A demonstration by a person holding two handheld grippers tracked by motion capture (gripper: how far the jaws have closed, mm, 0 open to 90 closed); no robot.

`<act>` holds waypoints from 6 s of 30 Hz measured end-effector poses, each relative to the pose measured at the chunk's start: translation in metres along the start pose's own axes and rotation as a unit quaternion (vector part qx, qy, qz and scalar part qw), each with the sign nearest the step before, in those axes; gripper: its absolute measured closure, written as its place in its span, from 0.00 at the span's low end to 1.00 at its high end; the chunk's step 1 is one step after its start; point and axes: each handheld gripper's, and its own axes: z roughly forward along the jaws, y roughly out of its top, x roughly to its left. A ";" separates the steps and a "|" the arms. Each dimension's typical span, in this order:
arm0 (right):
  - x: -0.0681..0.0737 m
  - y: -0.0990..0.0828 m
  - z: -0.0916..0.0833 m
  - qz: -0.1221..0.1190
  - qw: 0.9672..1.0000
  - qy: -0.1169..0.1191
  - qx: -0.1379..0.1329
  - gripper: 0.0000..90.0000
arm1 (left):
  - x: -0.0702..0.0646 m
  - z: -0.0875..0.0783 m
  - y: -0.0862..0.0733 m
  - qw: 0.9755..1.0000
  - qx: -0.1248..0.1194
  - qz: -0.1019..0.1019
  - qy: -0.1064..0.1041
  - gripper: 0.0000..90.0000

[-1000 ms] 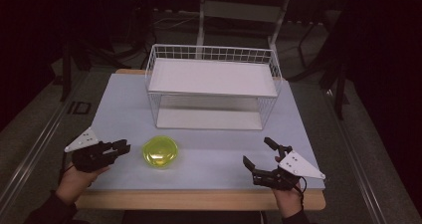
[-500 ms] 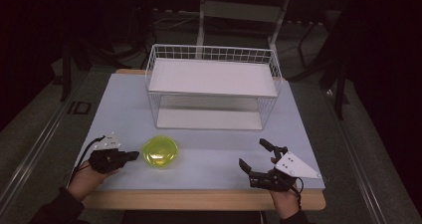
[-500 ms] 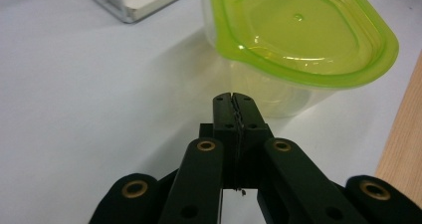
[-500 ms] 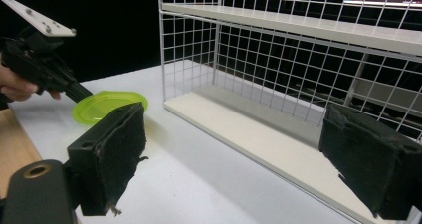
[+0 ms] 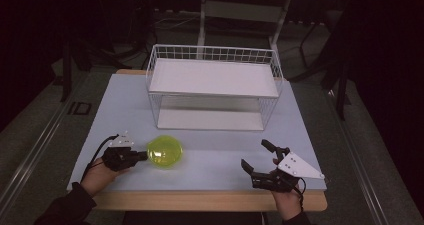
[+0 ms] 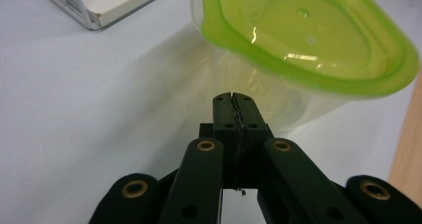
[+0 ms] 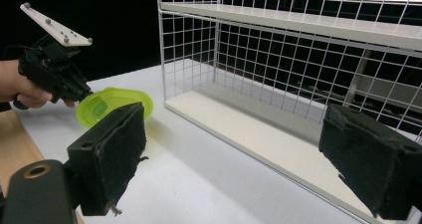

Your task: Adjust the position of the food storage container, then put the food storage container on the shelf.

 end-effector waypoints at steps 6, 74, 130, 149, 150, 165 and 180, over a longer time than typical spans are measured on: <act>0.000 0.000 0.000 -0.002 1.000 0.000 0.000 0.12 | -0.006 0.010 0.007 1.000 0.012 0.013 -0.005 1.00; -0.003 0.000 -0.002 0.001 1.000 -0.003 0.007 0.12 | -0.074 0.092 0.056 0.995 0.025 0.016 -0.092 1.00; 0.008 0.008 0.023 -0.030 0.992 0.066 0.104 0.35 | -0.094 0.009 0.079 0.989 -0.126 -0.017 -0.075 0.32; 0.005 -0.025 0.076 0.001 0.973 0.058 0.222 0.36 | -0.088 0.064 0.073 0.994 -0.046 -0.086 -0.057 0.40; 0.005 -0.025 0.076 0.001 0.973 0.058 0.222 0.36 | -0.089 0.065 0.072 0.993 -0.043 -0.088 -0.060 0.40; 0.007 -0.033 0.077 0.027 0.967 0.066 0.245 0.42 | -0.103 0.069 0.068 0.992 -0.024 -0.099 -0.077 0.62; 0.011 -0.031 0.067 0.106 0.953 0.115 0.259 0.77 | -0.117 0.056 0.062 0.991 -0.031 -0.118 -0.060 0.79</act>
